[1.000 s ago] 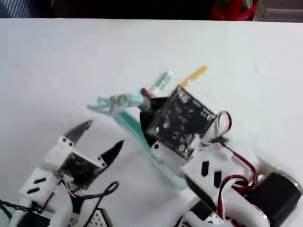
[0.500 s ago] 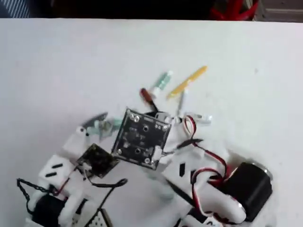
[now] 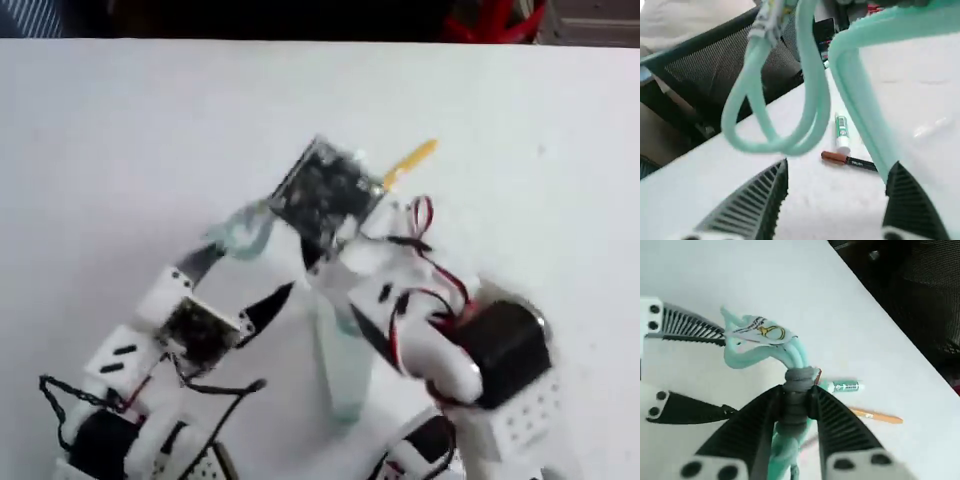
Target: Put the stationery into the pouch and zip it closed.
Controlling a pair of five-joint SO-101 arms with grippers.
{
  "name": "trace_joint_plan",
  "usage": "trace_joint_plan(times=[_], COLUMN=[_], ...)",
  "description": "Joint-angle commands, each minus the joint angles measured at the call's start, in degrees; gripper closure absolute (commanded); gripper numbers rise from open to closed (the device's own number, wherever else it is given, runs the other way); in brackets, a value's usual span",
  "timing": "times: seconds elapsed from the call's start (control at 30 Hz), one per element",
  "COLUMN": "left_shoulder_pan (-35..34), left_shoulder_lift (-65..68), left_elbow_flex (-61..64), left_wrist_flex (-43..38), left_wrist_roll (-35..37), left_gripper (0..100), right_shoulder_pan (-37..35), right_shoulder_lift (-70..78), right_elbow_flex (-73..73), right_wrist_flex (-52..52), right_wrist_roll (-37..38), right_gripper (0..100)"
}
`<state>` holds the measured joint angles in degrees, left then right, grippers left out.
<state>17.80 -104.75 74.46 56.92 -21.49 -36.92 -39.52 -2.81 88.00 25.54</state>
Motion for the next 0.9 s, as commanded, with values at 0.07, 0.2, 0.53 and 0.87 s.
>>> trace_joint_plan(times=[0.07, 0.2, 0.53, 0.87], left_shoulder_pan=[-1.71, 2.68, 14.64, 3.38], left_shoulder_lift=[-0.04, -0.04, 0.22, 0.04], left_elbow_flex=[-16.0, -23.56, -21.89, -11.43], left_wrist_flex=[14.51, 16.97, 13.01, 3.87], left_wrist_roll=[9.93, 16.0, 23.21, 23.47], left_gripper=[69, 69, 69, 69], right_shoulder_pan=[0.66, -0.57, -11.47, -18.77], right_shoulder_lift=[3.91, 6.55, 7.34, 7.34], right_elbow_flex=[3.16, 2.9, -13.54, -24.18], right_wrist_flex=[-8.48, -13.76, -12.18, -4.62], right_wrist_roll=[-6.15, -10.73, -11.87, -15.91], right_gripper=[97.9, 97.9, 98.0, 98.0])
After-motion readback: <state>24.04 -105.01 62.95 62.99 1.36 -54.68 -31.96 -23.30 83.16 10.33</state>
